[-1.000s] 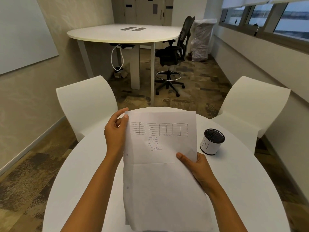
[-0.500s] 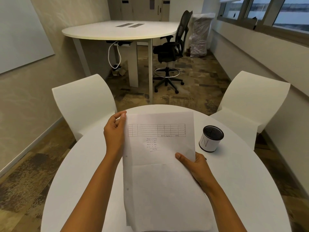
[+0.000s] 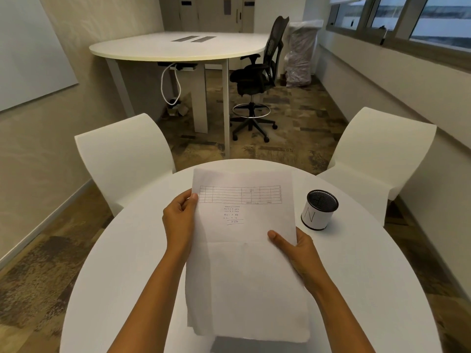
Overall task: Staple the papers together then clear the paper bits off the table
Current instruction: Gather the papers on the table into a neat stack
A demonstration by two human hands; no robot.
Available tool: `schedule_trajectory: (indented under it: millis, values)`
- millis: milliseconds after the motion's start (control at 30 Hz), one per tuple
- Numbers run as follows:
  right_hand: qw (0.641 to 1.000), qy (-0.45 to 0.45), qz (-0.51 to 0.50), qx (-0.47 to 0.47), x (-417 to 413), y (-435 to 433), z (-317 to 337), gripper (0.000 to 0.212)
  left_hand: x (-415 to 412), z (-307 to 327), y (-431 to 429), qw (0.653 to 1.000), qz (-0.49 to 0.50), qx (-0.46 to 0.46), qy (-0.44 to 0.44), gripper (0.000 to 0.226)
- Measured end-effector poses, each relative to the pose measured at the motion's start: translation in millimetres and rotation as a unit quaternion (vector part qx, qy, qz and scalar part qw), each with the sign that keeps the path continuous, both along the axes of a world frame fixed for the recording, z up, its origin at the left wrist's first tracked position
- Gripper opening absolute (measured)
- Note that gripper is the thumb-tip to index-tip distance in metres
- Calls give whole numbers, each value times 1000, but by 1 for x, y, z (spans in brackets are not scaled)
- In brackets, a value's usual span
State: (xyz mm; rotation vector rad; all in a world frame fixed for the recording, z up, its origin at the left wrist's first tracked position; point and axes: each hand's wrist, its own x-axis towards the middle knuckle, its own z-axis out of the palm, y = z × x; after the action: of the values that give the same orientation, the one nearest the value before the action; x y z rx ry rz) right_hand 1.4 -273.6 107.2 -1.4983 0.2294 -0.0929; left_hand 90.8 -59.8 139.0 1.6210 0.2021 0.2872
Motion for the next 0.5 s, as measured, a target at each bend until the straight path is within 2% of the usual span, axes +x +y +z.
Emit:
schedule_trajectory:
  millis: [267, 500]
  values:
    - [997, 23, -27, -64, 3, 0, -11, 16, 5, -10, 0, 999, 30, -27, 31, 27]
    - [997, 31, -30, -59, 8, 3, -18, 23, 19, -15, 4, 998, -7, -3, 58, 25]
